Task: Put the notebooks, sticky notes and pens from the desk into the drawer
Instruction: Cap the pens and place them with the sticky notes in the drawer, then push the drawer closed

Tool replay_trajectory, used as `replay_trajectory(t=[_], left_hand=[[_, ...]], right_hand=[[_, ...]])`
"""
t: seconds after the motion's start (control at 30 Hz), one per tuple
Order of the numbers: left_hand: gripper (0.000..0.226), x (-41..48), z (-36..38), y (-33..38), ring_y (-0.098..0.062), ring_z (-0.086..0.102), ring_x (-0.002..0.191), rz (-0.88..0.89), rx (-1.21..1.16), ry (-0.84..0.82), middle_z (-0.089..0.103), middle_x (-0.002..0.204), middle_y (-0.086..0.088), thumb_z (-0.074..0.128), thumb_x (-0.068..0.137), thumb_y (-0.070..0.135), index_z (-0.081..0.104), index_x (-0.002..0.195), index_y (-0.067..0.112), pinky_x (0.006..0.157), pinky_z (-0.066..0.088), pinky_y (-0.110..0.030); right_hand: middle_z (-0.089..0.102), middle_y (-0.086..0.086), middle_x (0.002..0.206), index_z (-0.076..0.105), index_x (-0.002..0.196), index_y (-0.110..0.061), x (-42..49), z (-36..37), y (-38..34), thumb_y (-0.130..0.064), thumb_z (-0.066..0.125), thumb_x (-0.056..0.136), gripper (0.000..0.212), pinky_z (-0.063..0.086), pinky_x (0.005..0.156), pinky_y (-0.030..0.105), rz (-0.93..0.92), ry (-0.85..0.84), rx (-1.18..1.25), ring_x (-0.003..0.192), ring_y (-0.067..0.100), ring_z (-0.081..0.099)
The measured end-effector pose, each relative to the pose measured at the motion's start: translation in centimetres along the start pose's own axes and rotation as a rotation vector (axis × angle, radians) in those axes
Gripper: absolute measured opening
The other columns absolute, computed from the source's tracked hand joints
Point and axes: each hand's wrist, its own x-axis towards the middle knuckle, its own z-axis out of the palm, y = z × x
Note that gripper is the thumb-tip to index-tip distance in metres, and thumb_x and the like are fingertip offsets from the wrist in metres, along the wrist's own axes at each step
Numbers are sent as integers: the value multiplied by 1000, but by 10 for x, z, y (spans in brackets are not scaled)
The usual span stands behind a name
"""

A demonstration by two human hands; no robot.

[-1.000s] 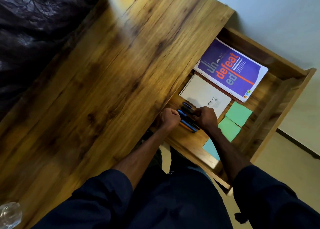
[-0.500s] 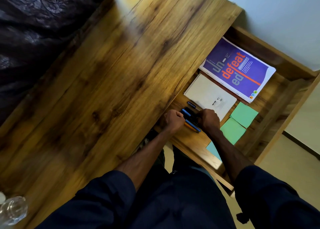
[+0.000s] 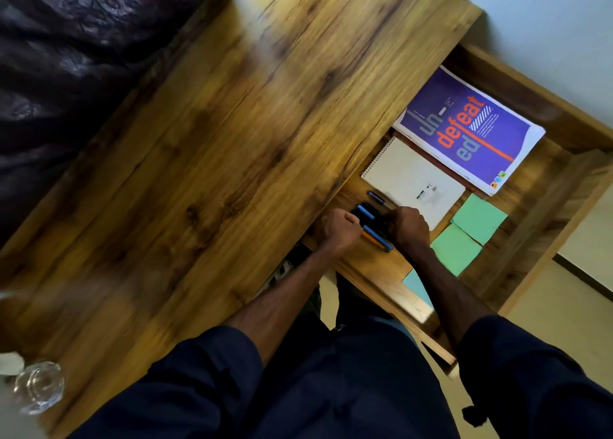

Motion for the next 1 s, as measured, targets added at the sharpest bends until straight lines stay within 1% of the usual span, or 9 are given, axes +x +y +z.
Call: replay_trajectory(t=[0.2,0.27,0.37,0.43,0.6,0.73,0.8,0.9,1.0], left_hand=[[14,-5,-6,-1,-16,72,91,11,2,9,73,103,-3,71,88,11,67,98,21,85,61,-36],[14,-7,-9,0,-16,72,89,7,-9,20,73,102,-3,70,88,11,66,97,21,77,61,-31],[19,-16,-18,-1,-12,70,80,21,-42,23,72,103,-6,67,91,10,66,110,12,57,52,-17],[19,-22,-21,-4,-10,69,76,52,-54,31,73,101,-6,67,91,10,65,111,11,55,50,-14],[14,-40,-18,-16,-9,72,73,90,-64,53,75,95,-2,70,90,15,68,104,15,64,58,-22],[15,-60,-6,-24,-6,71,66,137,-80,60,75,95,-2,73,88,14,70,102,12,56,53,-17],[17,-70,2,-29,-6,71,64,151,-89,34,75,97,-4,73,88,14,70,105,12,56,54,-18],[16,-89,18,-34,-12,74,68,177,-90,-4,77,96,-4,70,89,13,71,105,12,68,62,-29],[9,-110,36,-43,-19,76,73,195,-110,-28,77,94,-5,68,89,13,69,97,15,77,63,-38]], right_hand=[[74,11,98,75,114,-12,-9,-8,-5,-12,64,92,25,44,65,29,-90,73,36,83,29,67],[73,12,99,76,110,-10,-13,-12,-8,-11,64,92,22,42,66,28,-135,145,74,84,29,65],[73,13,100,77,106,-7,-18,-14,-11,-13,66,91,19,40,68,26,-168,219,149,82,24,62],[73,13,100,77,105,-6,-22,-15,-11,-14,68,90,19,43,69,27,-178,255,190,83,26,64],[76,12,98,77,103,-7,-45,-13,-13,-15,73,88,17,49,73,26,-194,306,268,84,27,69],[77,9,95,79,98,-11,-73,-9,-6,-17,74,86,14,54,74,29,-182,300,306,82,23,70],[77,6,89,78,90,-14,-90,-8,3,-19,74,84,9,56,74,30,-188,319,309,79,21,71],[78,2,84,79,85,-16,-118,-10,20,-19,75,84,5,53,73,26,-163,346,303,76,18,71],[77,1,81,78,85,-16,-149,-7,40,-22,74,85,7,55,73,28,-132,336,304,73,16,70]])
